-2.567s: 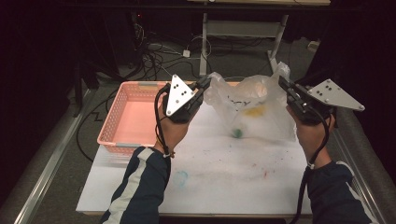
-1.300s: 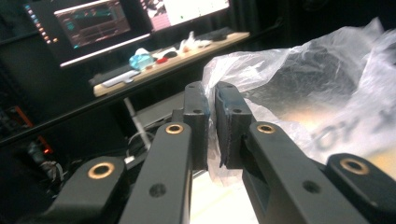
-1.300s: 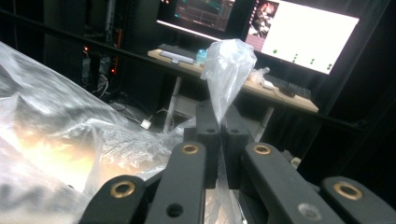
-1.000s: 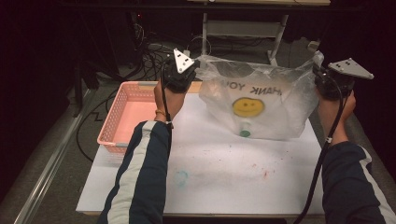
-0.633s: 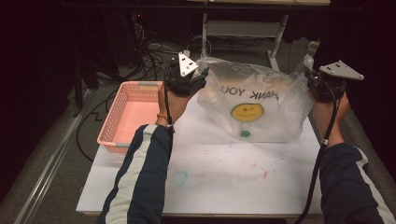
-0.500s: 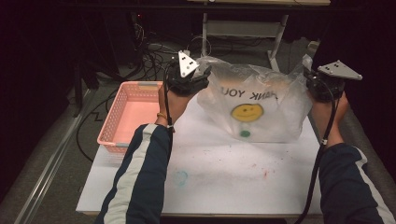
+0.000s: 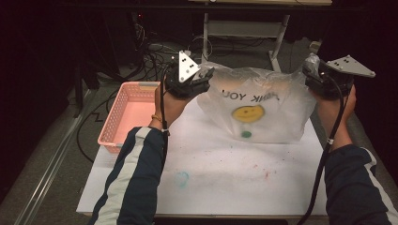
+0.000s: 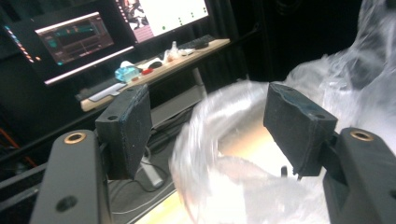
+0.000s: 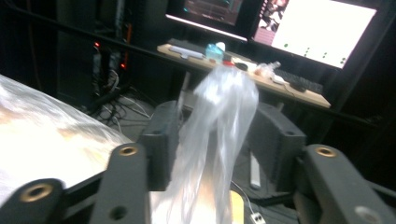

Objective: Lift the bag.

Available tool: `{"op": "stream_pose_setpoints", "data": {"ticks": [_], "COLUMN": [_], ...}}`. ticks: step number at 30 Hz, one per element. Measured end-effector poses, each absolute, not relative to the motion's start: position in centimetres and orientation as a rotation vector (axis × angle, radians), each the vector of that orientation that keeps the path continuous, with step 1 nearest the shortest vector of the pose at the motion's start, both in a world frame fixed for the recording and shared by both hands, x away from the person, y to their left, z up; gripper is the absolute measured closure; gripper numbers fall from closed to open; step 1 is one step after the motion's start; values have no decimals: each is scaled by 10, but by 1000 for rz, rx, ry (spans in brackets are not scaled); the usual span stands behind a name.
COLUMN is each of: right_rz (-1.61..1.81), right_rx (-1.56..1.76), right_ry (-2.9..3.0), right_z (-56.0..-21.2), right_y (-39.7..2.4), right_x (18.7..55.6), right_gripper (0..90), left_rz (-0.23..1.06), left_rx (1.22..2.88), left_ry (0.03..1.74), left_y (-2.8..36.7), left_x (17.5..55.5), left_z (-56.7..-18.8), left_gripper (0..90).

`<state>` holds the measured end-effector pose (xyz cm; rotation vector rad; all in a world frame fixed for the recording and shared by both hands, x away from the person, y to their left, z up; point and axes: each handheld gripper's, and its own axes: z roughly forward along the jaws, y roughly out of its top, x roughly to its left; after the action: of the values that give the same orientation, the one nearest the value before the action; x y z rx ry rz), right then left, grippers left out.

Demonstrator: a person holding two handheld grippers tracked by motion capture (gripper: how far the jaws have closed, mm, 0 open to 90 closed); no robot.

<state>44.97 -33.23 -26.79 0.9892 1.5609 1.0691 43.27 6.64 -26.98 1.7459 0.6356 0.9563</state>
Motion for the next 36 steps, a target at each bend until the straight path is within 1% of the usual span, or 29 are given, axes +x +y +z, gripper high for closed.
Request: {"op": "stream_pose_setpoints", "data": {"ticks": [10, 15, 17, 20, 26, 28, 29, 30, 31, 32, 33, 34, 35, 36], "right_rz": [1136, 1222, 1264, 1300, 1302, 1326, 1336, 1346, 1346, 1361, 1336, 1336, 1338, 1322], "right_rx": [908, 868, 847, 786, 730, 709, 690, 660, 660, 646, 634, 634, 662, 657], "right_ry": [1553, 1538, 1535, 1557, 1639, 1662, 1673, 1711, 1711, 1775, 1863, 1863, 1918, 1954], "right_z": [-248, -242, -242, -246, -273, -288, -295, -312, -312, -320, -337, -337, -355, -364], "right_y": [-330, -332, -331, -326, -317, -316, -315, -312, -312, -311, -306, -306, -306, -306], "right_x": [424, 397, 382, 359, 324, 312, 305, 295, 295, 293, 292, 292, 292, 293], "right_gripper": [361, 344, 341, 344, 341, 390, 398, 449, 449, 465, 463, 463, 454, 424], "left_rz": [955, 964, 952, 966, 922, 916, 896, 871, 860, 849, 818, 818, 809, 800], "left_rx": [1725, 1728, 1728, 1742, 1773, 1800, 1813, 1826, 1842, 1859, 1891, 1891, 1903, 1921], "left_ry": [617, 576, 557, 526, 492, 463, 452, 445, 437, 430, 426, 426, 440, 455], "left_y": [76, 78, 79, 78, 77, 76, 76, 75, 75, 74, 75, 75, 76, 78], "left_x": [420, 404, 397, 386, 368, 360, 357, 354, 352, 349, 342, 342, 339, 335], "left_z": [-273, -274, -277, -285, -305, -315, -319, -324, -329, -334, -347, -347, -355, -363], "left_gripper": [312, 311, 311, 311, 314, 338, 346, 389, 389, 415, 400, 344, 284, 257]}}
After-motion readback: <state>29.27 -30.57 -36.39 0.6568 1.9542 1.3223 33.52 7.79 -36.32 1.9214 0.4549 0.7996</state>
